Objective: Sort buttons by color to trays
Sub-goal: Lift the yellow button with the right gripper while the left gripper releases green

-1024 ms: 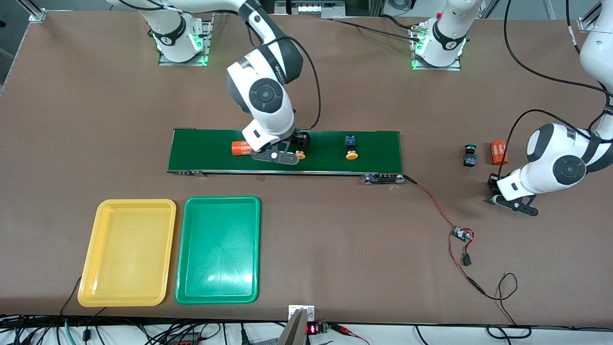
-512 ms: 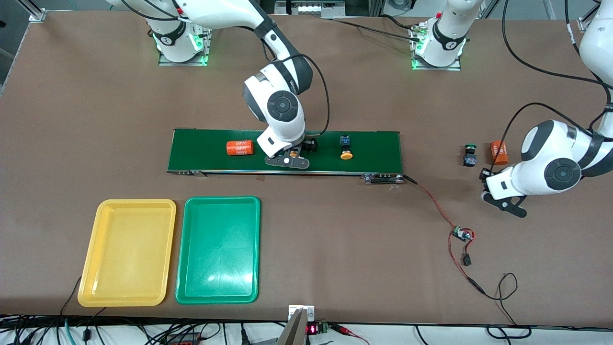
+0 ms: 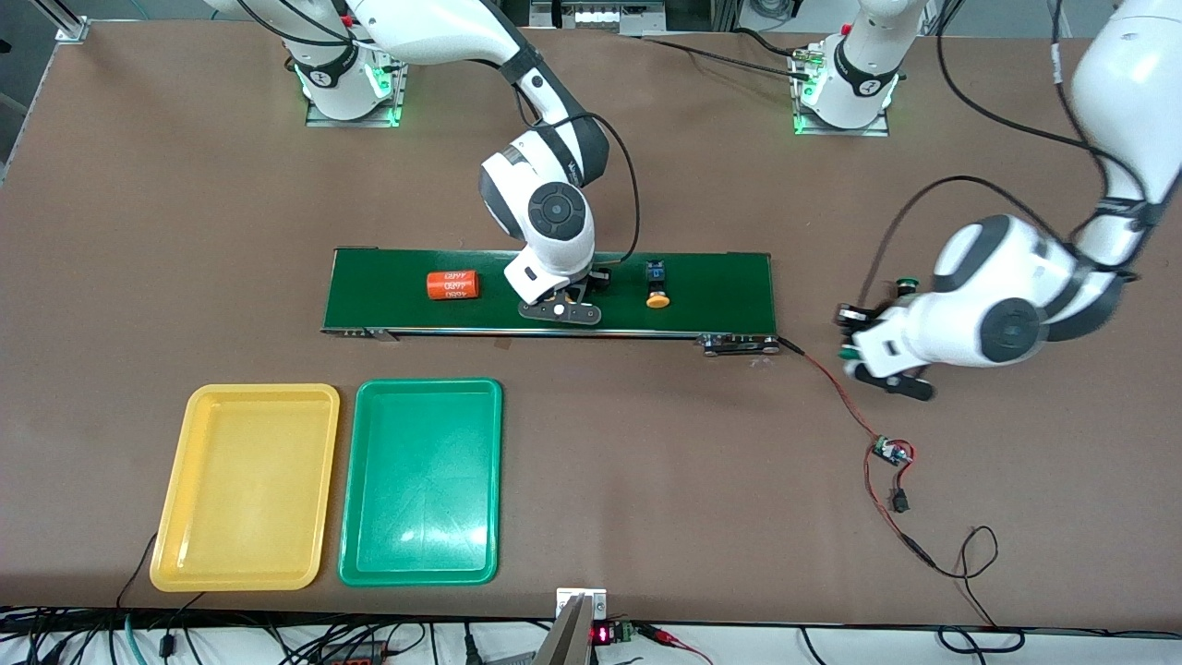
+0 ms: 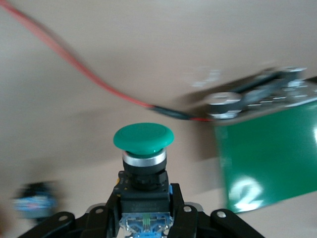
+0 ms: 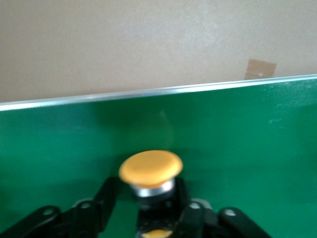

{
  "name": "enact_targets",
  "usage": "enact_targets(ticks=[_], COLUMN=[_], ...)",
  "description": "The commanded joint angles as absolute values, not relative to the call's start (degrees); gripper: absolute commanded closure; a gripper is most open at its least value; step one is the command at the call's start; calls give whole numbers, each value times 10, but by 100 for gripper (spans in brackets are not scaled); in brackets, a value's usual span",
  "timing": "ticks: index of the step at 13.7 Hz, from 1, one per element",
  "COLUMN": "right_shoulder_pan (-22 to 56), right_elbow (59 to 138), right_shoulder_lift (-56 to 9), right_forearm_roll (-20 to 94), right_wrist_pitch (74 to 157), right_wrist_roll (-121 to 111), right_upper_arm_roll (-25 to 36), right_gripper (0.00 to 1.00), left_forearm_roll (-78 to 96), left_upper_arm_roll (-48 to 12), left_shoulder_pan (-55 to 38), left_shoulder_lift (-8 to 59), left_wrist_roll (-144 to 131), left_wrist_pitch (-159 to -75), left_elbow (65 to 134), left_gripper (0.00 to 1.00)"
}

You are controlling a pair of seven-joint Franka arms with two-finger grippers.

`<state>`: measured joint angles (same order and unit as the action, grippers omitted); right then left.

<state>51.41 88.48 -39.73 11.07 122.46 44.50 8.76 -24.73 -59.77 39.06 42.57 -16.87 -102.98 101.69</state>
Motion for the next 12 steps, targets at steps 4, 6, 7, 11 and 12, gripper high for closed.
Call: enact_targets(ticks=[4,6,7,11,12], right_shoulder_pan=[513,512,512,449,419], right_elbow=[868,854,854,854,853], right_shoulder_lift=[-367,-367,-367,-373,-373], right_forearm_roll=[119,115,114,111,112], right_wrist_pitch=[1211,1209,1208,1206,1201], right_wrist_roll=[454,453,453,376,341], right_upper_arm_roll=[141,182,208,258,258], right_gripper=[82,82,82,82,82], left_forearm_roll=[-163,-163,-163,-165,-165], left_upper_arm_roll=[-599,-599,-599,-594,-594], left_shoulder_pan=[336,330,315,276,276], left_shoulder_lift=[425,426,426,428,428], left_wrist_roll=[-203,-233,-259,-308,-316], left_wrist_pitch=[-1051,-1075,-1081,-1091,-1092], left_elbow=[1033,1056,1063,1069,1070], left_gripper=[76,76,76,72,60])
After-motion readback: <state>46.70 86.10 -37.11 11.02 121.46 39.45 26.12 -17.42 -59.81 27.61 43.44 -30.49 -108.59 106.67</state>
